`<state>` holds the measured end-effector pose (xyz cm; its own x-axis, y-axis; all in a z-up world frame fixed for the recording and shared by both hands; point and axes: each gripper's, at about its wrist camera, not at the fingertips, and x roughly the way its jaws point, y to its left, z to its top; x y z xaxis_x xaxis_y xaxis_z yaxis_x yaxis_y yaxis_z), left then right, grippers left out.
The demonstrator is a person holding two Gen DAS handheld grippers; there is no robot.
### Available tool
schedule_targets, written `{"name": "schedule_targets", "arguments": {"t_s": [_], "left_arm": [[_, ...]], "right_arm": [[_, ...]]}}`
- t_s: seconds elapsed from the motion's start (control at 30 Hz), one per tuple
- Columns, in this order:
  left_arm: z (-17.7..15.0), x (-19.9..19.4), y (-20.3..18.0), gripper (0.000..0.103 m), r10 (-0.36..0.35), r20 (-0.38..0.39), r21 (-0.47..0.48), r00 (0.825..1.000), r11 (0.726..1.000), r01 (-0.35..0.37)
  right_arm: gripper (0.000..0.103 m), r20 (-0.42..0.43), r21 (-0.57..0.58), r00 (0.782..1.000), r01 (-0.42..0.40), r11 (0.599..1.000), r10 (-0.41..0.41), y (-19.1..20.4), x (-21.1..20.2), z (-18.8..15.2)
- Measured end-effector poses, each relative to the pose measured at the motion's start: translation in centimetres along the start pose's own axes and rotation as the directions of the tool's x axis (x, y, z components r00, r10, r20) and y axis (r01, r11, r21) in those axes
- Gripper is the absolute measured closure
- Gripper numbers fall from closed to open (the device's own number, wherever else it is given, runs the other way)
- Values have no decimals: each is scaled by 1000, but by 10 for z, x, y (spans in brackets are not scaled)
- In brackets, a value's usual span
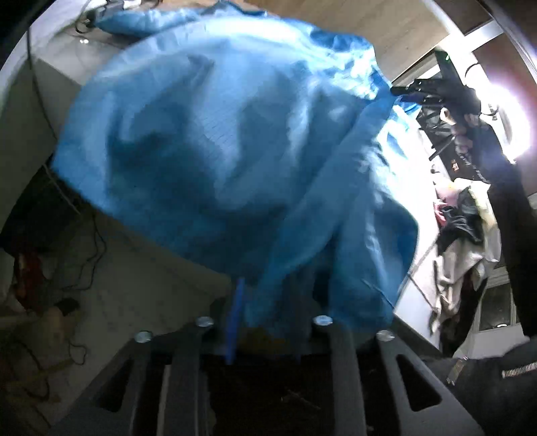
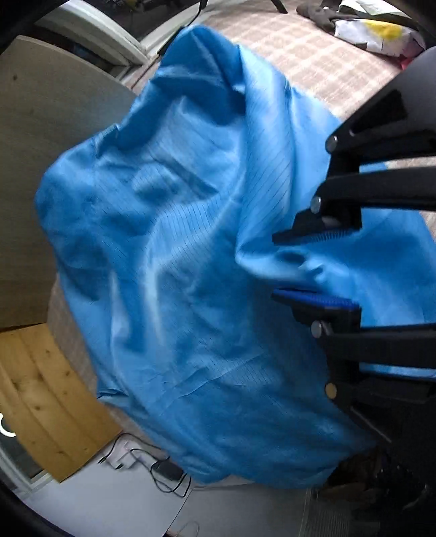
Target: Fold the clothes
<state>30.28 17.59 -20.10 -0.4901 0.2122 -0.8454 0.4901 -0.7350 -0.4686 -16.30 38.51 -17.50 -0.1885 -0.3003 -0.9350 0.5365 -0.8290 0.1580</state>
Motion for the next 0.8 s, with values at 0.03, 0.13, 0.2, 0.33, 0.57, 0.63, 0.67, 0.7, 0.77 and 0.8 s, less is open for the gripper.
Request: {"name": "schedule_targets", "arguments": {"t_s": [0.03,0.13,0.2,0.33,0.57,0.63,0.67,0.7,0.77,0.8], "left_arm": [[-9,-2,-6,79,-20,-3,-4,1000,1000,19],[-31,18,-32,76,-144,-78,-35,986,989,142],[-41,40,-48,75,-218,-126,-50,968,976,213],[-46,78,-64,74,-264,-165,-69,950,964,256],[-33,87,-56,88,-332,-57,-136,941,937,322],[-33,79,-56,97,-340,-37,-122,940,935,333],[-33,75,-57,100,-342,-29,-111,939,935,337],[-33,71,-58,100,-344,-23,-104,939,935,340],[-31,64,-61,101,-350,-16,-94,937,933,347],[-30,60,-61,101,-354,-14,-88,935,932,352]], "right_arm": [[70,15,8,1000,-6,1000,6,-5,-7,-2],[57,66,56,997,-41,998,37,-25,-33,-28],[55,69,81,997,-36,996,30,-38,-39,-52],[55,12,127,1000,-8,992,7,-60,-18,-82],[55,-36,201,999,-32,979,40,-82,27,-97],[55,-45,225,997,-44,973,56,-84,37,-97],[52,-36,223,997,-55,973,65,-83,40,-96],[52,-22,215,997,-68,974,75,-80,41,-94],[55,-15,201,998,-62,978,66,-76,42,-93],[71,-14,194,998,-56,979,59,-74,43,-92]]}}
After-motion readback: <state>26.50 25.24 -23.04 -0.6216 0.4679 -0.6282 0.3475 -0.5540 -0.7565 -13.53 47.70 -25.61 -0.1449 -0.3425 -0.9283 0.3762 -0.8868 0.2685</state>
